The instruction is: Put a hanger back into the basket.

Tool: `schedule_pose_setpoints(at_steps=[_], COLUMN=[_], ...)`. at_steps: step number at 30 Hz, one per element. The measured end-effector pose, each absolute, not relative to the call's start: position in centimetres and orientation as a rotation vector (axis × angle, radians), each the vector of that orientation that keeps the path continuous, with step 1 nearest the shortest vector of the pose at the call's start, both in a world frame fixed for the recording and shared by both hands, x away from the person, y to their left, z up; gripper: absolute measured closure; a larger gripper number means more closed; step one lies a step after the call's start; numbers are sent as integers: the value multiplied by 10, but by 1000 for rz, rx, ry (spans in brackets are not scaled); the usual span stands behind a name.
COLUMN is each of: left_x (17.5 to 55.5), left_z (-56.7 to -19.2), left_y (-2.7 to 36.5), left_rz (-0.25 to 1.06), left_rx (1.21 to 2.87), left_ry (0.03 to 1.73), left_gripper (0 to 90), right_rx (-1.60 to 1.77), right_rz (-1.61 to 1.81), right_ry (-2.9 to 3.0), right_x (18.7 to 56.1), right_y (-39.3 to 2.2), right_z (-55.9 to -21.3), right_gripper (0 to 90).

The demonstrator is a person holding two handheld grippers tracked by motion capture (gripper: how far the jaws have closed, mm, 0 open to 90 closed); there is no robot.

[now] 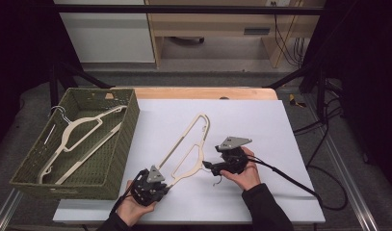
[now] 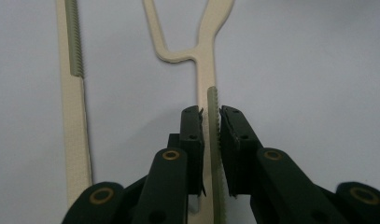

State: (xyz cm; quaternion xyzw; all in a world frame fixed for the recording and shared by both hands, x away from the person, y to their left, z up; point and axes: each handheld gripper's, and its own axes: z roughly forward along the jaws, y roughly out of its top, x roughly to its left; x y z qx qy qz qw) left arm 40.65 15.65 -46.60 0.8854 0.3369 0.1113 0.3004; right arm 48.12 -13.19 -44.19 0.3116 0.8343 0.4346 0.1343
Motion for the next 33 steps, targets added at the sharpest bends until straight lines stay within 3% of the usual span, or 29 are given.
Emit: schedule_pose_setpoints(at_steps=[1,3,6,15,22,28,33], left_x=[407,407,407,407,406,406,405], left_z=[-466,-466,-466,-466,-466,-466,-467], left_y=[156,157,157,157,156,156,155], left_rz=[295,289,287,295,306,313,319], left_rx=[2350,2350,2350,2349,2353,2352,2349], left_ry=[894,894,894,891,886,886,884], left_gripper=[795,795,793,790,789,789,788], right_rx=[903,917,909,931,917,968,1014], right_rz=[1260,1232,1174,1066,1001,1011,1010], right_ry=[2418,2449,2491,2568,2590,2586,2607], right_x=[481,482,481,479,475,476,479], right_y=[-132,-127,-120,-111,-105,-104,-104], right_z=[-442,-448,-456,-471,-474,-474,-473], right_gripper=[275,376,454,600,789,892,896])
